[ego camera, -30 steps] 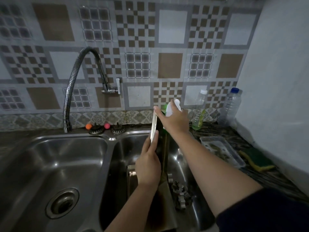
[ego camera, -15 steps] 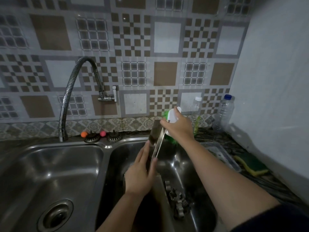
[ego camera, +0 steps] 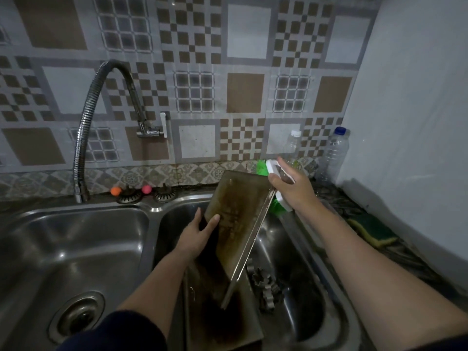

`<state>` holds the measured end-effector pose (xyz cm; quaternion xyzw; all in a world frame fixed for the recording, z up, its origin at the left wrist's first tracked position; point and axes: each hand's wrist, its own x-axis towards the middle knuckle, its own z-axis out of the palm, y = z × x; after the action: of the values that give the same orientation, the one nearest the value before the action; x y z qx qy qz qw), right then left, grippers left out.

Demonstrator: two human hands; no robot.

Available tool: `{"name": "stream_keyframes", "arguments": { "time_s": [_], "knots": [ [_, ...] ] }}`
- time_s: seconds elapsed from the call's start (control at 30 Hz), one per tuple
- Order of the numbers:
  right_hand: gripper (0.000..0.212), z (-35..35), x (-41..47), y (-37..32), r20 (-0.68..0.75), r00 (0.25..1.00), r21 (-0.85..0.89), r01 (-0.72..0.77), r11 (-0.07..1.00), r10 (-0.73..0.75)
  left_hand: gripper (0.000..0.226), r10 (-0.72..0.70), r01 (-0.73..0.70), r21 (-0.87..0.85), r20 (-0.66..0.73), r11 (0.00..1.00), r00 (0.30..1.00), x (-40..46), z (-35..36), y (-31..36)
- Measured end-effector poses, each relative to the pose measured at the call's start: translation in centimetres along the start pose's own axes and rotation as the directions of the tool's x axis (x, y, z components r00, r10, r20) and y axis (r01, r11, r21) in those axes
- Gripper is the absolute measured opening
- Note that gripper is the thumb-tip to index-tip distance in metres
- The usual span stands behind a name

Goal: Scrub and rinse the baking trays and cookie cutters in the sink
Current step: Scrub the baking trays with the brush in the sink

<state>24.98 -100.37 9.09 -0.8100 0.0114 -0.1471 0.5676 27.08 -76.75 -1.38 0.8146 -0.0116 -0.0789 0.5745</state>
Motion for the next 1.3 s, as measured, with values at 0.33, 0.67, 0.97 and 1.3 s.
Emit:
{"name": "stream_keyframes", "arguments": {
  "time_s": [0.33,0.67,0.97,1.3],
  "knots": [
    [0.086,0.6,-0.4,4.1,-0.049,0.998,-0.357,-0.055,0.933,0.04,0.063,0.221,-0.227,-0.026,-0.145,0.974,0.964,-3.6,-0.2,-2.0],
    [0.075,8.6,-5.7,4.0,0.079,0.979,-0.516,0.2,0.833,-0.186,0.071,0.236,-0.338,-0.176,-0.43,0.925,0.871,-2.4,2.0,1.1],
    [0.081,9.0,-2.7,1.3,-0.024,0.96,-0.44,0.24,0.865,-0.279,0.067,0.408,-0.448,-0.04,-0.348,0.893,0.844,-3.7,3.8,2.8],
    [0.08,7.4,-10.1,6.2,0.179,0.913,-0.291,0.404,0.867,-0.366,0.064,0.34,-0.43,-0.052,-0.531,0.901,0.776,-3.7,1.9,3.5]
  ]
}}
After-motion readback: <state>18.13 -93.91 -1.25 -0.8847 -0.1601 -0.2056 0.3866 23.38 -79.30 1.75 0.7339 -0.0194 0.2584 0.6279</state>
